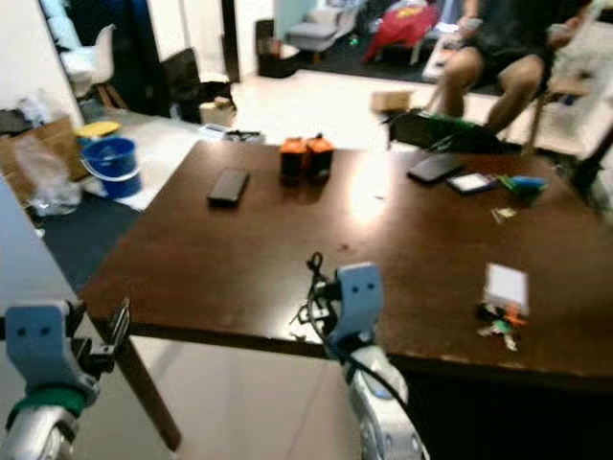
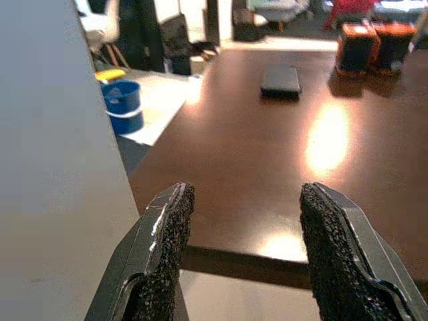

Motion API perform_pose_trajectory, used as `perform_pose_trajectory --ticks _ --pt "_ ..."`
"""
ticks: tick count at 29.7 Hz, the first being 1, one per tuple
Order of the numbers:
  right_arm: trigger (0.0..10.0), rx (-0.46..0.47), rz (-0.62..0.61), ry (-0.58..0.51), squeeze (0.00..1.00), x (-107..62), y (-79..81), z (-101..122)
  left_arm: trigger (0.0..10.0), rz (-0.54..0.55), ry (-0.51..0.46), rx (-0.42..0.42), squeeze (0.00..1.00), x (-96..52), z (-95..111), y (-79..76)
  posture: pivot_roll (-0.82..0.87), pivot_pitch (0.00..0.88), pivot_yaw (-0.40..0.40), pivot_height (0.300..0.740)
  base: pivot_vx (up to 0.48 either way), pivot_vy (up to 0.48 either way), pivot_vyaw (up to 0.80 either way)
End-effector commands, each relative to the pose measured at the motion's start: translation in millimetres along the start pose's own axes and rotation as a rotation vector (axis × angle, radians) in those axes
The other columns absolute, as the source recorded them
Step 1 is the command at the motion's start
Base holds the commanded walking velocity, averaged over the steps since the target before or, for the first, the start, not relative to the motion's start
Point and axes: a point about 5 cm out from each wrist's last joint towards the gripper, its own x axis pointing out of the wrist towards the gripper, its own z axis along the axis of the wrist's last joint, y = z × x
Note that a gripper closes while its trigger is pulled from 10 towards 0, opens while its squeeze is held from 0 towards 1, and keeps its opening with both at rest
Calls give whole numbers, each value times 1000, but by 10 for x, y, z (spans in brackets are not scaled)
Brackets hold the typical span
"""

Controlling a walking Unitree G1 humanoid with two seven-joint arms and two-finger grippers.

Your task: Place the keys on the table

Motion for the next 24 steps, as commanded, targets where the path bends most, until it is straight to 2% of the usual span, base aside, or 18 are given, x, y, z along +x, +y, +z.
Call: perform_pose_trajectory --ticks 1,8,17,24 --pt "10000 17 -13 70 0 -24 0 -128 10000 -2 21 7 0 -18 -30 10 -145 31 117 740 0 0 -594" --pt "10000 44 -39 90 0 -63 -41 -144 10000 -24 7 -11 0 4 4 -24 -149 27 124 740 0 0 -85" --pt "10000 68 -13 47 0 -27 19 -71 10000 -24 -24 -27 0 -17 89 -36 -121 43 104 740 0 0 0" --pt "10000 69 2 48 0 -16 35 -64 10000 -27 -28 -30 0 -58 102 -40 -119 50 100 740 0 -362 0"
